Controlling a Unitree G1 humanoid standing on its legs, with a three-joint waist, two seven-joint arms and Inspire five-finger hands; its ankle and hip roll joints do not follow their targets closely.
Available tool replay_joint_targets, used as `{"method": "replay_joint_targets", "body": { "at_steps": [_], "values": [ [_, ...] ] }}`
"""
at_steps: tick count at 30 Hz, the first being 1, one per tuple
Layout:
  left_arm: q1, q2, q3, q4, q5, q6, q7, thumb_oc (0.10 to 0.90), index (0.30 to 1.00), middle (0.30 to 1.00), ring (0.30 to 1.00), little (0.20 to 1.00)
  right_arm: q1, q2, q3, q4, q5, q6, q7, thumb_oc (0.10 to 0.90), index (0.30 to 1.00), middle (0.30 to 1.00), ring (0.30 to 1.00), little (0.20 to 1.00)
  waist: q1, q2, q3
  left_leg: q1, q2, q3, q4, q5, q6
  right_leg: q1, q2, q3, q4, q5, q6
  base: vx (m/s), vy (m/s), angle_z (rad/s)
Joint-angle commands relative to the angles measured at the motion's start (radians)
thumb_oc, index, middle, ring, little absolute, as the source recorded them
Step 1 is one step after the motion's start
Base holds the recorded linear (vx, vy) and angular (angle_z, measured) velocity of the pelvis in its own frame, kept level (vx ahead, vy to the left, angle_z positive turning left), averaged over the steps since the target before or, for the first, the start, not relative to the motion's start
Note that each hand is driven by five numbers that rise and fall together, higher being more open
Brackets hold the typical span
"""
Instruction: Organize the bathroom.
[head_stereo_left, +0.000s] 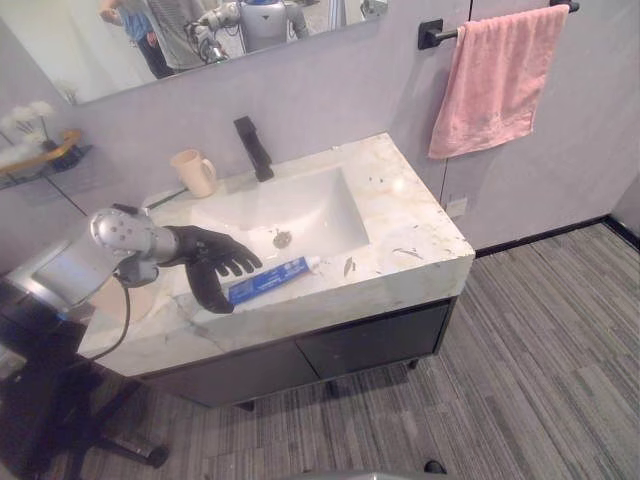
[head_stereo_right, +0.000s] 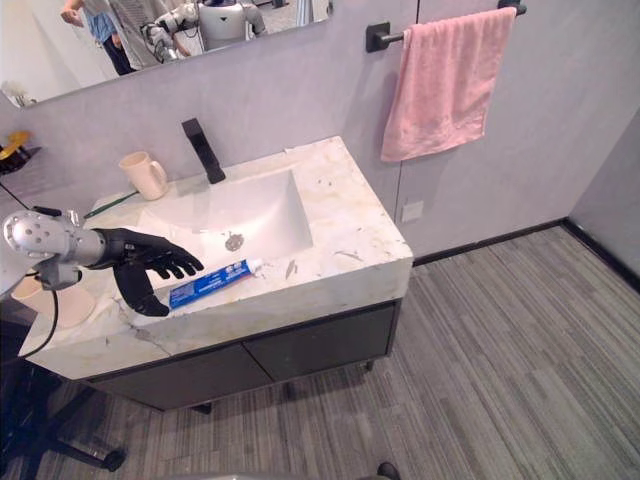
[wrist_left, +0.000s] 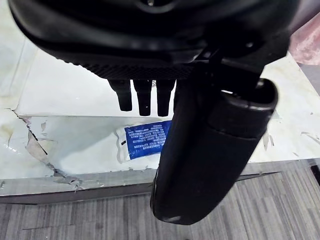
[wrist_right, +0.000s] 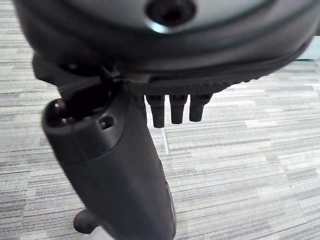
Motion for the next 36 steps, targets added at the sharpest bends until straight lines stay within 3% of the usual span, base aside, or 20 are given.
{"method": "replay_joint_targets", "body": {
  "at_steps": [1,11,36],
  "values": [
    [-0.130,0.117,0.122,0.074,0.024,-0.024,0.042,0.800,0.900,0.900,0.900,0.900,0.010,-0.099,-0.001,0.026,-0.065,-0.004,-0.042,0.800,0.900,0.900,0.900,0.900,-0.004,0.015,0.001,0.017,0.034,0.027,0.024,-0.016,0.033,-0.053,-0.057,-0.026,0.078,-0.040,0.033,0.00,0.000,0.00],
    [-0.104,0.114,0.147,0.131,0.036,-0.061,0.070,0.800,0.900,0.900,0.900,0.900,0.016,-0.112,0.013,-0.020,-0.091,-0.031,-0.053,0.800,0.900,0.900,0.900,0.900,-0.012,0.014,0.021,0.005,0.032,0.028,0.027,-0.015,0.035,-0.071,-0.061,-0.023,0.090,-0.041,0.032,0.00,0.000,0.00],
    [-0.143,0.114,0.138,0.085,0.018,-0.069,0.057,0.800,0.900,0.900,0.900,0.900,0.027,-0.101,0.035,-0.132,-0.067,0.017,-0.061,0.800,0.900,0.900,0.900,0.900,-0.033,-0.007,0.043,0.003,0.040,0.045,0.030,-0.016,0.036,-0.085,-0.054,-0.003,0.094,-0.036,0.031,-0.01,-0.002,0.00]
  ]
}}
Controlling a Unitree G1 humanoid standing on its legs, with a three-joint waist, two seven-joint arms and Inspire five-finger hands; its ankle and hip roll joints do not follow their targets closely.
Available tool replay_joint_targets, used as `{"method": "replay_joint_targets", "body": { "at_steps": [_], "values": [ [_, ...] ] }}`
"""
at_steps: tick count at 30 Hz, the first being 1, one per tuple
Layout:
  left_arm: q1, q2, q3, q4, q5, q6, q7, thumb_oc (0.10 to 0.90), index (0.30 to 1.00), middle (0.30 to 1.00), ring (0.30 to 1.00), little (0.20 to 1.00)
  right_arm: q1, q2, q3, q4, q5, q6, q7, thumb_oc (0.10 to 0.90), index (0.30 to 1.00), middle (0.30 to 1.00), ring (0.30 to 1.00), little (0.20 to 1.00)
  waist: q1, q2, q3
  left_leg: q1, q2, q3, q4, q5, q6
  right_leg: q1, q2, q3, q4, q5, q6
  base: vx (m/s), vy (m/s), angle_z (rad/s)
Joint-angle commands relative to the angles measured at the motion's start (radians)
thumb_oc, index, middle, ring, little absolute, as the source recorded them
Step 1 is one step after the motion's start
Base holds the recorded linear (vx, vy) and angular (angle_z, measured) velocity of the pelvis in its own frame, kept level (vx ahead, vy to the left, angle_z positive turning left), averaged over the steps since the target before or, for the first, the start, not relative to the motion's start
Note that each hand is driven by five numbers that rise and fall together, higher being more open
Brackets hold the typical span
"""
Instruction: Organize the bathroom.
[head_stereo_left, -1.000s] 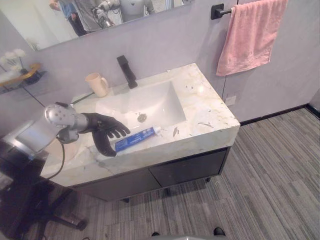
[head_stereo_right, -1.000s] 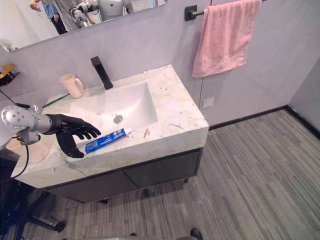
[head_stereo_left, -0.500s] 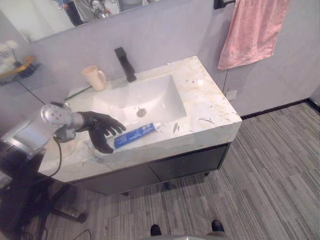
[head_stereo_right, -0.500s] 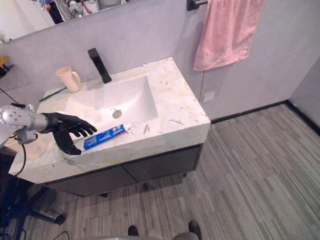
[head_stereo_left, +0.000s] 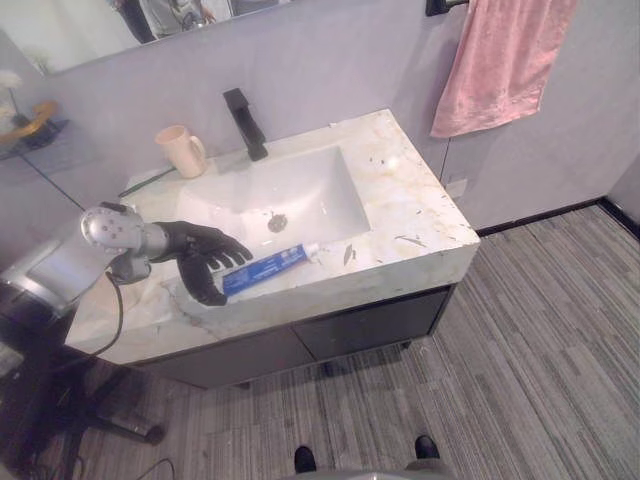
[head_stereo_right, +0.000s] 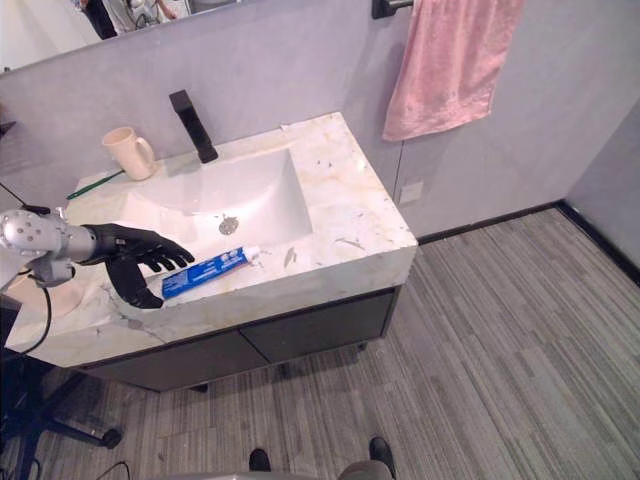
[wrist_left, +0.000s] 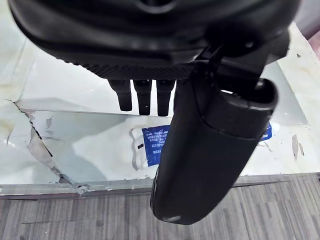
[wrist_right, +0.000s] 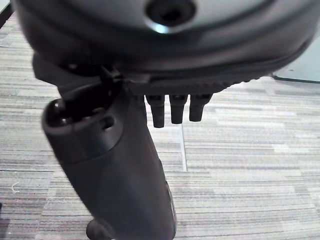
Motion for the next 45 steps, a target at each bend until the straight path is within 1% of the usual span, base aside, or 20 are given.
{"method": "replay_joint_targets", "body": {
  "at_steps": [1,13,24,28,37,39,41,43,45],
  "values": [
    [-0.145,0.114,0.128,0.022,0.014,-0.029,0.025,0.800,0.900,0.900,0.900,0.900,0.029,-0.068,0.005,-0.002,0.008,0.046,-0.039,0.800,0.900,0.900,0.900,0.900,-0.008,0.023,-0.019,0.023,0.053,0.046,0.030,-0.025,0.027,-0.066,-0.047,-0.003,0.089,-0.043,0.022,0.00,0.000,0.00],
    [-0.138,0.126,0.140,-0.041,0.021,-0.026,-0.002,0.800,0.900,0.900,0.900,0.900,0.046,-0.071,0.011,-0.057,0.006,0.071,-0.037,0.800,0.900,0.900,0.900,0.900,-0.013,0.018,-0.019,0.025,0.056,0.052,0.034,-0.026,0.025,-0.063,-0.046,0.000,0.089,-0.042,0.022,0.00,-0.001,-0.01],
    [-0.159,0.135,0.110,-0.057,0.074,-0.020,-0.075,0.800,0.900,0.900,0.900,0.900,0.046,-0.080,0.019,-0.087,0.004,0.092,-0.038,0.800,0.900,0.900,0.900,0.900,-0.016,0.020,-0.014,0.019,0.055,0.049,0.037,-0.027,0.025,-0.068,-0.047,0.001,0.091,-0.043,0.022,0.00,0.000,0.00],
    [-0.163,0.146,0.097,-0.060,0.109,-0.040,-0.101,0.800,0.900,0.900,0.900,0.900,0.052,-0.087,0.022,-0.108,-0.001,0.100,-0.040,0.800,0.900,0.900,0.900,0.900,-0.019,0.020,-0.011,0.019,0.053,0.048,0.037,-0.028,0.026,-0.069,-0.047,0.002,0.091,-0.044,0.022,0.00,0.000,0.00],
    [-0.178,0.163,0.073,-0.072,0.154,-0.066,-0.111,0.800,0.900,0.900,0.900,0.900,0.056,-0.097,0.031,-0.145,-0.022,0.108,-0.056,0.800,0.900,0.900,0.900,0.900,-0.021,0.017,-0.006,0.016,0.054,0.047,0.042,-0.029,0.026,-0.070,-0.045,0.005,0.094,-0.045,0.020,0.00,0.000,0.00],
    [-0.178,0.163,0.074,-0.074,0.156,-0.064,-0.110,0.800,0.900,0.900,0.900,0.900,0.058,-0.098,0.033,-0.151,-0.022,0.105,-0.058,0.800,0.900,0.900,0.900,0.900,-0.022,0.015,-0.003,0.016,0.056,0.047,0.044,-0.029,0.026,-0.070,-0.045,0.004,0.096,-0.045,0.020,0.00,0.000,0.00],
    [-0.168,0.165,0.083,-0.082,0.153,-0.048,-0.113,0.800,0.900,0.900,0.900,0.900,0.060,-0.098,0.035,-0.164,-0.026,0.111,-0.062,0.800,0.900,0.900,0.900,0.900,-0.022,0.016,0.000,0.015,0.055,0.045,0.045,-0.029,0.025,-0.072,-0.045,0.005,0.097,-0.046,0.020,0.00,0.000,0.00],
    [-0.157,0.161,0.093,-0.088,0.147,-0.027,-0.120,0.800,0.900,0.900,0.900,0.900,0.061,-0.096,0.036,-0.167,-0.027,0.111,-0.064,0.800,0.900,0.900,0.900,0.900,-0.020,0.014,0.001,0.014,0.055,0.044,0.045,-0.030,0.026,-0.071,-0.045,0.004,0.097,-0.046,0.020,0.00,0.000,0.00],
    [-0.122,0.154,0.123,-0.098,0.141,0.004,-0.128,0.800,0.900,0.900,0.900,0.900,0.064,-0.091,0.033,-0.172,-0.029,0.113,-0.068,0.800,0.900,0.900,0.900,0.900,-0.017,0.013,0.001,0.015,0.054,0.040,0.044,-0.029,0.027,-0.070,-0.044,0.004,0.097,-0.047,0.019,0.00,0.000,0.00]
  ]
}}
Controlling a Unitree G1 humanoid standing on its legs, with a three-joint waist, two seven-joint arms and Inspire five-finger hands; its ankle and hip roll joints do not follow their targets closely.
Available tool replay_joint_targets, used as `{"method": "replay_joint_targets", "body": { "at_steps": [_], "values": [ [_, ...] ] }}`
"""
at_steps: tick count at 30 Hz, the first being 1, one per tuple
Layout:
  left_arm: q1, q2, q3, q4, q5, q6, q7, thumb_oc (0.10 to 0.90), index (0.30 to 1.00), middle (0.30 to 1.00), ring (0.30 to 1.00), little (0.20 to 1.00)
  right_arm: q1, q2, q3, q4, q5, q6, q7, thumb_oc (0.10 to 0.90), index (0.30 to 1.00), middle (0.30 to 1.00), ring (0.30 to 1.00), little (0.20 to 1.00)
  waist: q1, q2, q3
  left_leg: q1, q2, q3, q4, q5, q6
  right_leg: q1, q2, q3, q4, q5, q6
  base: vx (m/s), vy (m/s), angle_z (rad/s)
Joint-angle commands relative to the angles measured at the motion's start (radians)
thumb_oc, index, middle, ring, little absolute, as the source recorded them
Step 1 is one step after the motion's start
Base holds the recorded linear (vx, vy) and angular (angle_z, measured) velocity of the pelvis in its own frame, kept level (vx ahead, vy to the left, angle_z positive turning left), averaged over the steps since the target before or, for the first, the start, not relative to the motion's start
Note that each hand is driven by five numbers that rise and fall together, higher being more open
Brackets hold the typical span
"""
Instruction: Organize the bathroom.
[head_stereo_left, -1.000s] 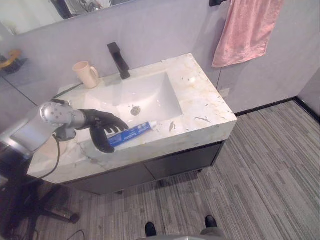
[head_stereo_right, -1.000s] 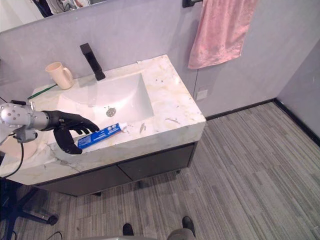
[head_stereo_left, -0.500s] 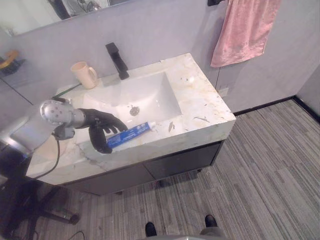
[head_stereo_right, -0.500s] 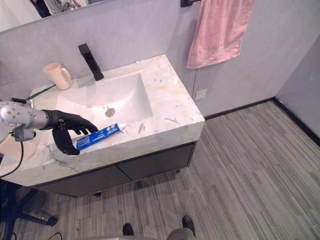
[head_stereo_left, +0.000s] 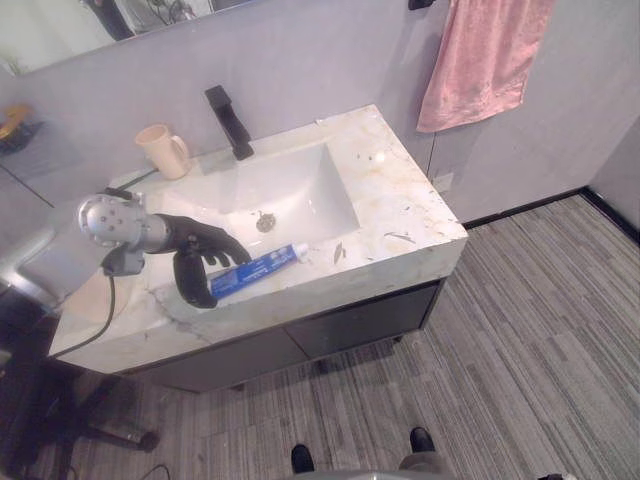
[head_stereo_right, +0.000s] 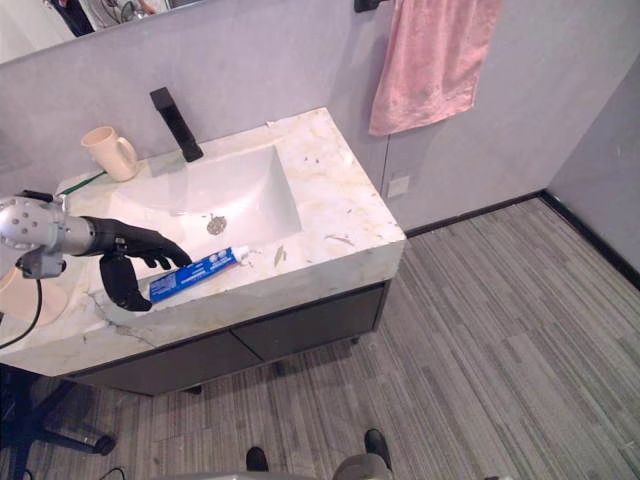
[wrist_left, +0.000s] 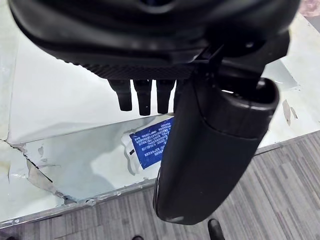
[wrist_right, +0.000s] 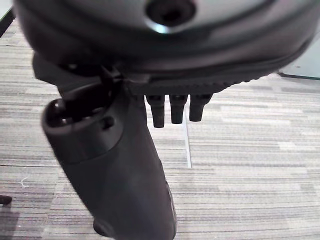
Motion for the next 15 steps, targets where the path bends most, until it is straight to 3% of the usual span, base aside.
{"method": "replay_joint_targets", "body": {
  "at_steps": [1,9,15],
  "values": [
    [-0.070,0.097,0.129,0.006,0.016,0.043,-0.008,0.800,0.900,0.900,0.900,0.900,0.042,-0.090,0.000,-0.013,-0.025,0.033,-0.053,0.800,0.900,0.900,0.900,0.900,0.011,0.021,-0.018,0.008,0.054,0.030,0.045,-0.027,0.028,-0.070,-0.044,-0.004,0.098,-0.047,0.019,0.00,0.000,0.00],
    [0.081,0.048,0.251,0.020,-0.031,0.120,0.053,0.800,0.900,0.900,0.900,0.900,0.046,-0.082,-0.003,-0.034,-0.018,0.043,-0.069,0.800,0.900,0.900,0.900,0.900,0.018,0.014,-0.010,0.004,0.057,0.025,0.049,-0.027,0.030,-0.072,-0.043,-0.007,0.102,-0.050,0.015,0.00,0.000,0.00],
    [0.224,-0.003,0.352,0.002,-0.013,0.107,0.079,0.800,0.900,0.900,0.900,0.900,0.051,-0.072,-0.013,-0.039,-0.014,0.037,-0.081,0.800,0.900,0.900,0.900,0.900,0.028,0.007,-0.006,0.000,0.057,0.018,0.052,-0.029,0.032,-0.073,-0.042,-0.012,0.103,-0.051,0.013,0.00,0.000,0.00]
  ]
}}
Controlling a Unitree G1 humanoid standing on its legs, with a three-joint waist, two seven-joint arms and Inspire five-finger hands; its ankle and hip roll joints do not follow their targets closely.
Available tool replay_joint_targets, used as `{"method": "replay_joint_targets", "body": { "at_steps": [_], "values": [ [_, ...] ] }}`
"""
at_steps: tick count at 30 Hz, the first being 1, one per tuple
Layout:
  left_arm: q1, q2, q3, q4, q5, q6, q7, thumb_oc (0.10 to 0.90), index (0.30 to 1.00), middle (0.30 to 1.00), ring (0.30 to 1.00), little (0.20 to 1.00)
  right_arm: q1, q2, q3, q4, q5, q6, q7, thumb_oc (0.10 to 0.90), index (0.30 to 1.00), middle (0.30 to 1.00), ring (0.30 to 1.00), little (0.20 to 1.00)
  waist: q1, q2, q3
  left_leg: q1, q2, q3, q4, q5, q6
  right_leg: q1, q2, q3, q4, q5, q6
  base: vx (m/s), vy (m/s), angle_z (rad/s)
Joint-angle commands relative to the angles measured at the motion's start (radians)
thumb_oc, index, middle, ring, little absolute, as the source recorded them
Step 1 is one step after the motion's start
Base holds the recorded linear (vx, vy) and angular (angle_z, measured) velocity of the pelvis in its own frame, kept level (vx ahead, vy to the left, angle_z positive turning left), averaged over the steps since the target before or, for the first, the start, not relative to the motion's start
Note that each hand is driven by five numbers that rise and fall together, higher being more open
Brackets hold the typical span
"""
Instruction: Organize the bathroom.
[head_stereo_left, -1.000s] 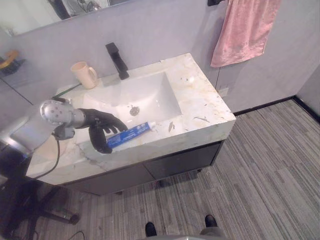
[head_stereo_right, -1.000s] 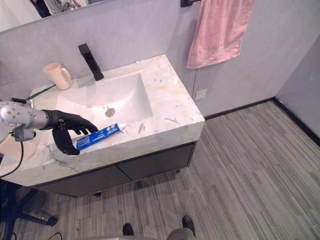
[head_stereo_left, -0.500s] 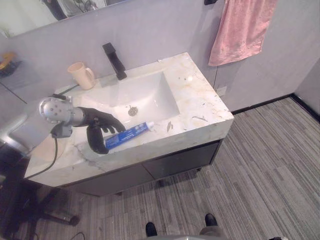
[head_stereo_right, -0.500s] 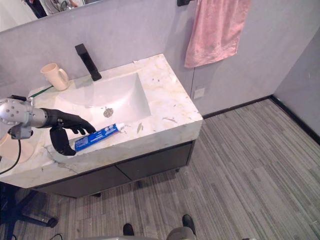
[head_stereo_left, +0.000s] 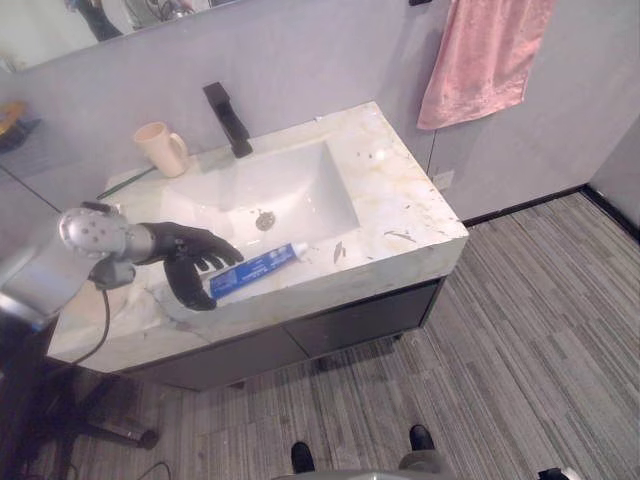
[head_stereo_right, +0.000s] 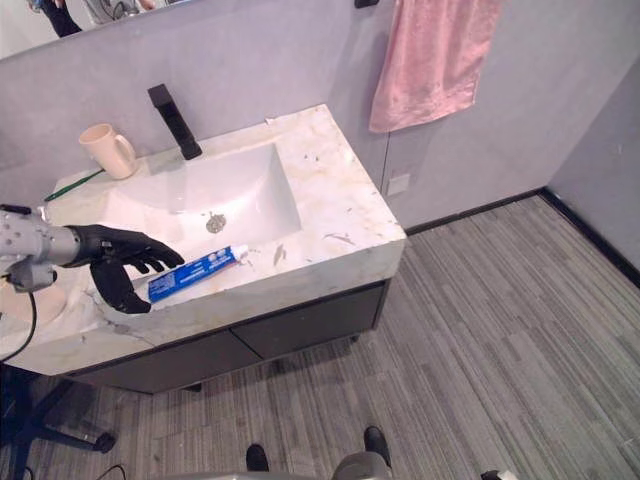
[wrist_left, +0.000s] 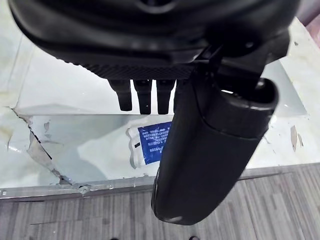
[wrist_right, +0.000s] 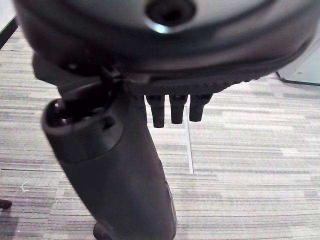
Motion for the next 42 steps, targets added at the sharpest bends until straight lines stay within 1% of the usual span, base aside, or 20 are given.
{"method": "replay_joint_targets", "body": {
  "at_steps": [1,3,9,11,14,16,20,21,22,23,24,30,38,42],
  "values": [
    [0.031,0.018,0.138,0.032,0.033,-0.011,0.020,0.800,0.900,0.900,0.900,0.900,0.046,-0.071,-0.016,-0.006,-0.009,0.016,-0.055,0.800,0.900,0.900,0.900,0.900,0.024,0.007,-0.014,-0.003,0.057,0.019,0.052,-0.028,0.031,-0.075,-0.045,-0.011,0.102,-0.051,0.012,0.00,0.000,0.00],
    [0.065,0.004,0.156,0.017,0.040,-0.017,0.032,0.800,0.900,0.900,0.900,0.900,0.044,-0.071,-0.016,-0.009,-0.005,0.017,-0.061,0.800,0.900,0.900,0.900,0.900,0.027,0.007,-0.011,-0.005,0.056,0.018,0.052,-0.027,0.031,-0.077,-0.045,-0.012,0.102,-0.050,0.011,0.00,0.000,0.00],
    [0.111,-0.027,0.170,-0.006,0.050,-0.017,0.056,0.800,0.900,0.900,0.900,0.900,0.039,-0.068,-0.013,-0.007,0.000,0.012,-0.067,0.800,0.900,0.900,0.900,0.900,0.030,0.007,-0.007,-0.008,0.056,0.015,0.053,-0.028,0.032,-0.079,-0.048,-0.014,0.104,-0.050,0.010,0.00,0.000,0.00],
    [0.131,-0.034,0.177,-0.012,0.058,-0.026,0.062,0.800,0.900,0.900,0.900,0.900,0.038,-0.066,-0.013,-0.007,0.000,0.012,-0.070,0.800,0.900,0.900,0.900,0.900,0.031,0.009,-0.007,-0.007,0.055,0.014,0.052,-0.028,0.032,-0.079,-0.048,-0.014,0.104,-0.050,0.010,0.00,0.000,0.00],
    [0.143,-0.045,0.174,-0.016,0.064,-0.033,0.069,0.800,0.900,0.900,0.900,0.900,0.035,-0.062,-0.005,-0.006,0.009,0.012,-0.079,0.800,0.900,0.900,0.900,0.900,0.031,0.011,-0.006,-0.006,0.054,0.016,0.051,-0.028,0.032,-0.078,-0.049,-0.015,0.102,-0.050,0.010,0.00,0.000,0.00],
    [0.153,-0.055,0.165,-0.012,0.085,-0.056,0.072,0.800,0.900,0.900,0.900,0.900,0.035,-0.063,-0.006,-0.001,0.007,0.008,-0.081,0.800,0.900,0.900,0.900,0.900,0.029,0.013,-0.005,-0.004,0.056,0.019,0.050,-0.027,0.030,-0.078,-0.050,-0.015,0.102,-0.048,0.010,0.00,0.000,0.00],
    [0.150,-0.054,0.147,-0.018,0.111,-0.071,0.065,0.800,0.900,0.900,0.900,0.900,0.032,-0.067,-0.006,0.006,0.008,0.003,-0.082,0.800,0.900,0.900,0.900,0.900,0.026,0.015,-0.005,-0.006,0.056,0.023,0.051,-0.026,0.030,-0.080,-0.050,-0.012,0.101,-0.048,0.009,0.00,0.000,0.00],
    [0.145,-0.053,0.139,-0.025,0.121,-0.069,0.056,0.598,0.596,0.596,0.596,0.596,0.031,-0.070,-0.004,0.006,0.010,0.003,-0.081,0.800,0.900,0.900,0.900,0.900,0.025,0.016,-0.004,-0.006,0.055,0.023,0.051,-0.026,0.029,-0.079,-0.051,-0.011,0.099,-0.047,0.009,0.00,0.000,0.00],
    [0.142,-0.053,0.133,-0.026,0.127,-0.070,0.047,0.579,0.568,0.568,0.568,0.568,0.030,-0.071,-0.005,0.009,0.009,0.000,-0.080,0.800,0.900,0.900,0.900,0.900,0.023,0.017,-0.003,-0.005,0.055,0.025,0.051,-0.026,0.029,-0.080,-0.051,-0.011,0.099,-0.046,0.010,0.00,0.000,0.00],
    [0.141,-0.053,0.131,-0.026,0.130,-0.071,0.046,0.449,0.373,0.373,0.373,0.373,0.030,-0.071,-0.006,0.010,0.008,-0.002,-0.080,0.800,0.900,0.900,0.900,0.900,0.023,0.017,-0.003,-0.005,0.055,0.025,0.050,-0.026,0.029,-0.080,-0.052,-0.011,0.099,-0.046,0.010,0.00,0.000,0.00],
    [0.138,-0.052,0.124,-0.028,0.132,-0.069,0.041,0.400,0.300,0.300,0.300,0.300,0.029,-0.073,-0.006,0.011,0.007,-0.003,-0.079,0.800,0.900,0.900,0.900,0.900,0.022,0.018,-0.003,-0.005,0.056,0.025,0.051,-0.026,0.029,-0.081,-0.052,-0.010,0.100,-0.046,0.010,0.00,0.000,0.00],
    [0.128,-0.054,0.102,-0.030,0.120,-0.061,0.044,0.400,0.300,0.300,0.300,0.300,0.025,-0.077,-0.003,0.020,0.008,-0.008,-0.078,0.800,0.900,0.900,0.900,0.900,0.021,0.024,-0.008,-0.001,0.054,0.027,0.048,-0.025,0.028,-0.078,-0.054,-0.009,0.096,-0.045,0.010,0.00,0.005,-0.03],
    [0.138,-0.062,0.103,-0.021,0.121,-0.067,0.048,0.400,0.300,0.300,0.300,0.300,0.022,-0.075,-0.007,0.041,0.002,-0.019,-0.078,0.800,0.900,0.900,0.900,0.900,0.022,0.027,-0.014,0.002,0.054,0.029,0.045,-0.025,0.028,-0.075,-0.054,-0.008,0.092,-0.045,0.011,0.00,0.000,0.00],
    [0.141,-0.070,0.104,-0.020,0.106,-0.054,0.074,0.400,0.300,0.300,0.300,0.300,0.019,-0.074,-0.004,0.046,0.004,-0.021,-0.081,0.800,0.900,0.900,0.900,0.900,0.023,0.028,-0.015,0.002,0.053,0.028,0.044,-0.024,0.028,-0.076,-0.055,-0.006,0.092,-0.043,0.011,0.00,0.000,0.00]
  ]
}}
